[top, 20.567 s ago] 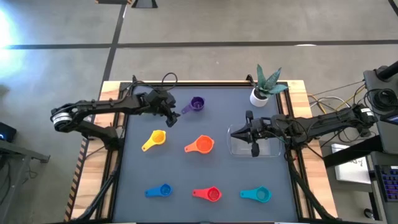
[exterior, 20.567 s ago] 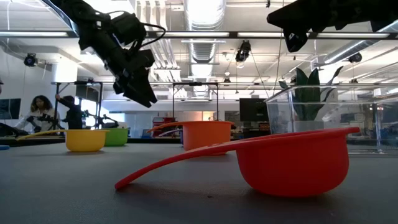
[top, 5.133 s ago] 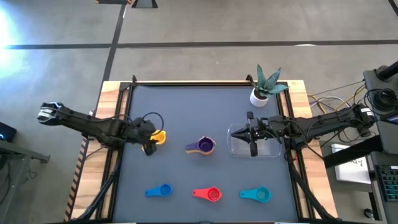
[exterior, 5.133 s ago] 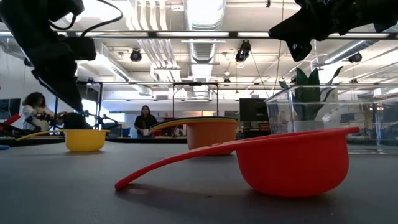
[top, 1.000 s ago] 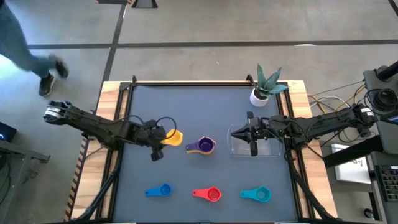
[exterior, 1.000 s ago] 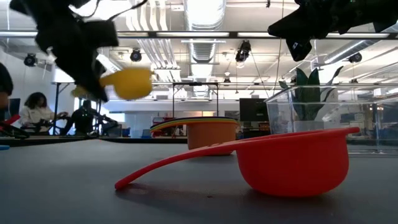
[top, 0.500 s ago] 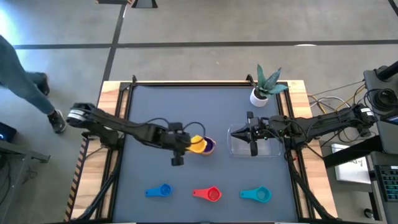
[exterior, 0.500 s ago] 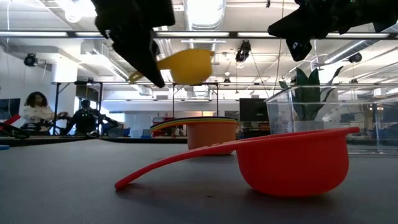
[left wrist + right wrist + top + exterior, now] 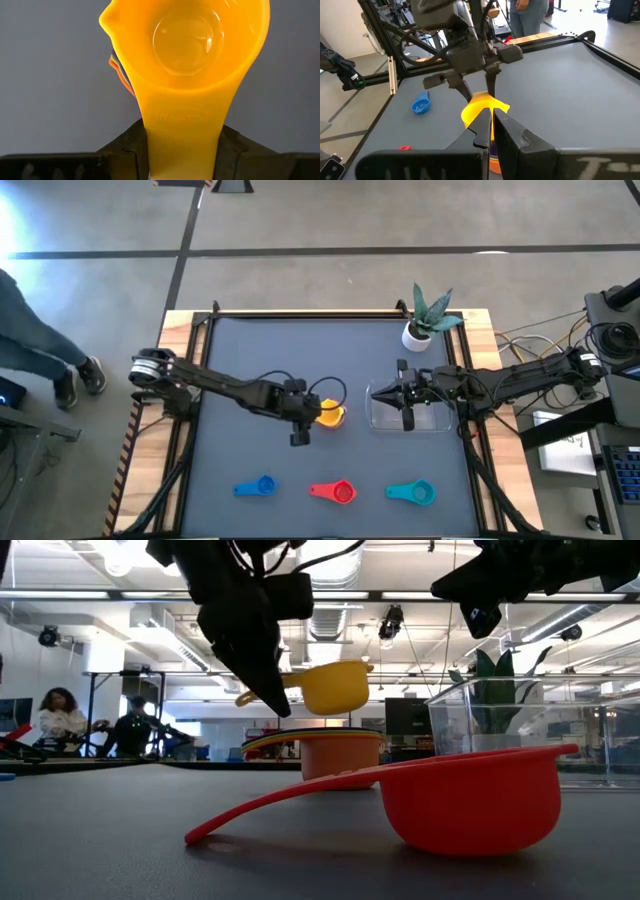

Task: Nest measuring cups in basket
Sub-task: Stack the yellow measuring cup on top of the violet measuring cup, then stack the light blue measuring cup on top of the yellow measuring cup

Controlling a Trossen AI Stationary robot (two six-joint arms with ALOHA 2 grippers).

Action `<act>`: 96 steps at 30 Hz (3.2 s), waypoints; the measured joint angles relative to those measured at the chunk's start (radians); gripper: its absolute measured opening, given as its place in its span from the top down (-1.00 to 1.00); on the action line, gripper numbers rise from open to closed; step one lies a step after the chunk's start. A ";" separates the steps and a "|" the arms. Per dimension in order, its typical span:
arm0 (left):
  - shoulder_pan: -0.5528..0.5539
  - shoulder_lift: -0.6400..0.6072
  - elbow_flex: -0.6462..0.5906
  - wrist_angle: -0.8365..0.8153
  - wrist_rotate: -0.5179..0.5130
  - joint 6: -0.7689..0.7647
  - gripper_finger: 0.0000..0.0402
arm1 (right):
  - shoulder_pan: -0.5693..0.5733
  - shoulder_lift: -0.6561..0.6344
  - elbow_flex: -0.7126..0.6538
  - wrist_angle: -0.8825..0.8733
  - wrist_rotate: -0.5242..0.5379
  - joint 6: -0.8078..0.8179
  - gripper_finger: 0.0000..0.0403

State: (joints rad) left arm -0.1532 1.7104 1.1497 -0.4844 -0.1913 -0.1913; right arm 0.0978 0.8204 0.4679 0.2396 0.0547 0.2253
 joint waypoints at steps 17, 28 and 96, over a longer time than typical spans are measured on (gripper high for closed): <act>0.032 0.007 -0.007 0.042 0.021 0.024 0.31 | 0.000 0.000 0.000 0.001 0.000 -0.008 0.95; 0.032 0.007 -0.007 0.050 0.026 0.025 -0.07 | 0.000 0.000 0.000 0.001 0.000 -0.008 0.95; 0.025 -0.528 -0.490 0.955 0.045 0.263 -0.01 | 0.157 0.109 0.318 -0.413 0.027 0.173 0.95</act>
State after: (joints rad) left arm -0.1280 1.1820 0.6598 0.4711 -0.1463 0.0719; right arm 0.2553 0.9292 0.7859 -0.1730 0.0822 0.3982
